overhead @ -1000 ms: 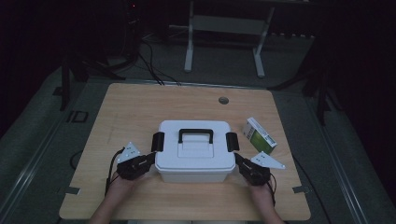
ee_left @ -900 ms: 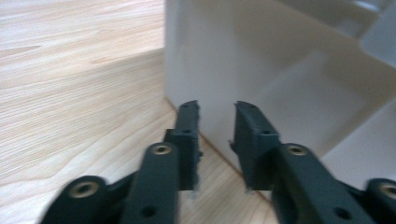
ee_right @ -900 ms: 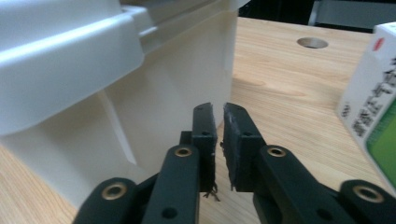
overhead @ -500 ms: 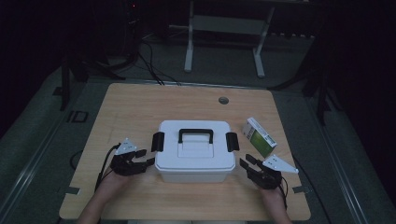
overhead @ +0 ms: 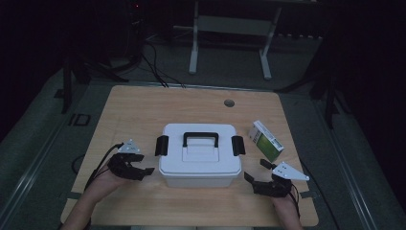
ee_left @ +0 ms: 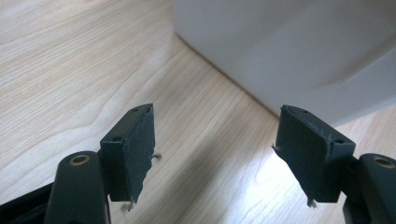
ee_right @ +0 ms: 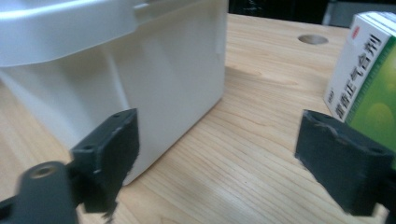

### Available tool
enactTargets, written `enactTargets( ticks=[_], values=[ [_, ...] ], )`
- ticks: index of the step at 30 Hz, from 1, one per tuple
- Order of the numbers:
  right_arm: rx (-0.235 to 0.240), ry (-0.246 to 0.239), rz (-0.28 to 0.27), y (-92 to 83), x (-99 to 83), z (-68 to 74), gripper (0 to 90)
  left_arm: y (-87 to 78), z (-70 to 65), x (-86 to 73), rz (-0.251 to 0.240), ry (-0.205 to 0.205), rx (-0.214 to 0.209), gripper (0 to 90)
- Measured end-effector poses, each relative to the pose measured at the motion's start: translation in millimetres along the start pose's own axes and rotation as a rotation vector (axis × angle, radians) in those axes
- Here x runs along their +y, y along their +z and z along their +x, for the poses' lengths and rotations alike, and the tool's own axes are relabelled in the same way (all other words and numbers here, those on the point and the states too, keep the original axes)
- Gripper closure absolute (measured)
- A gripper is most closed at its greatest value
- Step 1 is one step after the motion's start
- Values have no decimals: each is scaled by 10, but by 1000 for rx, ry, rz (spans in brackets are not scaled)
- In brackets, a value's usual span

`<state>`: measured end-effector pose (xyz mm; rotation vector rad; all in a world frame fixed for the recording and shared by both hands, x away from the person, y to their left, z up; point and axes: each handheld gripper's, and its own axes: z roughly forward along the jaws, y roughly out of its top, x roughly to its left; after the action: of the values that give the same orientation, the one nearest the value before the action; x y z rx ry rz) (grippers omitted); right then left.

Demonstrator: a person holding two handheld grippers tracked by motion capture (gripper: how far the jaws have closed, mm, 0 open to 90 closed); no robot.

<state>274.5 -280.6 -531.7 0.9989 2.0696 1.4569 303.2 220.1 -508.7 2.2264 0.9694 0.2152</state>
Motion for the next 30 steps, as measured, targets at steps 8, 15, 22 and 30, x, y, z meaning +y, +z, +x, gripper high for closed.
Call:
enactTargets(
  ticks=[8, 15, 22, 30],
  values=[
    [41, -40, 7, -48, -32, -3, 134, -33, 19, -20, 104, 21, -1, 255],
    [48, -19, 11, -99, -93, -55, 134, -102, 60, -23, 171, 41, -11, 255],
    [54, 0, 11, -156, -112, -85, 138, -134, 91, -12, 253, 59, -40, 254],
    [42, -8, 17, -178, -170, -100, 135, -143, 76, 35, 363, 103, -38, 255]
  ],
)
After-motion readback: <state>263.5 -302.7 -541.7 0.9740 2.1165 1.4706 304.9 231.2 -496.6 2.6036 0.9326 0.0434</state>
